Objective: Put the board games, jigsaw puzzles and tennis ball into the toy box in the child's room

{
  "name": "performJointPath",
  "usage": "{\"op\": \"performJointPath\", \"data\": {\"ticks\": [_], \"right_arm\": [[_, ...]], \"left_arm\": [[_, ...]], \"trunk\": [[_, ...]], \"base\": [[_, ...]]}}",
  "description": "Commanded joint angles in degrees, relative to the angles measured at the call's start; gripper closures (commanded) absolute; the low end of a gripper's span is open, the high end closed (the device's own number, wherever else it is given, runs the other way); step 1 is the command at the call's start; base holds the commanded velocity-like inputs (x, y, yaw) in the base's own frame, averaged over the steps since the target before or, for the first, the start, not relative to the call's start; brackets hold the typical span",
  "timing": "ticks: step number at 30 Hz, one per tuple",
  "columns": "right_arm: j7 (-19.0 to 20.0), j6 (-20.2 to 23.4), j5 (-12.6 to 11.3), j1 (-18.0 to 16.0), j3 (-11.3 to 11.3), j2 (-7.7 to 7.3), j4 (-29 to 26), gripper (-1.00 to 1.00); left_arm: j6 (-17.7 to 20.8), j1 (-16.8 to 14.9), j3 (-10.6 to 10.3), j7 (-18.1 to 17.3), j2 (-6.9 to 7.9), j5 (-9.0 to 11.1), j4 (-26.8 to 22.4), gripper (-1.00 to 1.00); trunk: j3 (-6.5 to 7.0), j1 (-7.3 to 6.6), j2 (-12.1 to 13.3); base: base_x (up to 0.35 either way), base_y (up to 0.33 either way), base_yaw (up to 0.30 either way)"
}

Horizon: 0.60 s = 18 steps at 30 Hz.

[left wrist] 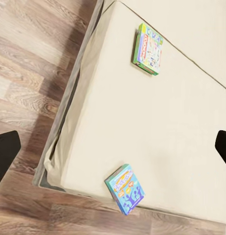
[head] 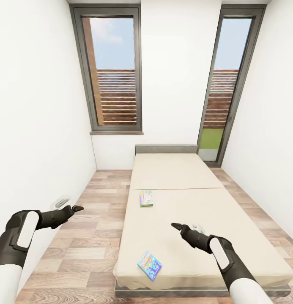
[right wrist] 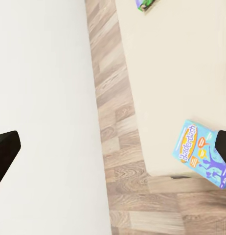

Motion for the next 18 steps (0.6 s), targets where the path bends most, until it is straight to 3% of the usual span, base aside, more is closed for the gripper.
{"op": "performJointPath", "data": {"ticks": [1,18], "right_arm": [[0.11,0.14,-0.05,-0.12,-0.42,0.08,0.1,-1.0],[-0.04,-1.54,-0.1,-0.28,-0.81,0.1,0.83,-1.0]], "left_arm": [[0.25,-0.06,0.12,-0.6,-0.02,-0.52,-0.01,-1.0],[0.25,-0.06,-0.43,-0.53,-0.15,-0.45,-0.23,-1.0]], "trunk": [[-0.28,0.24,-0.5],[-3.33,3.97,-7.31]], "base": [[0.0,0.0,0.0],[0.0,0.0,0.0]]}}
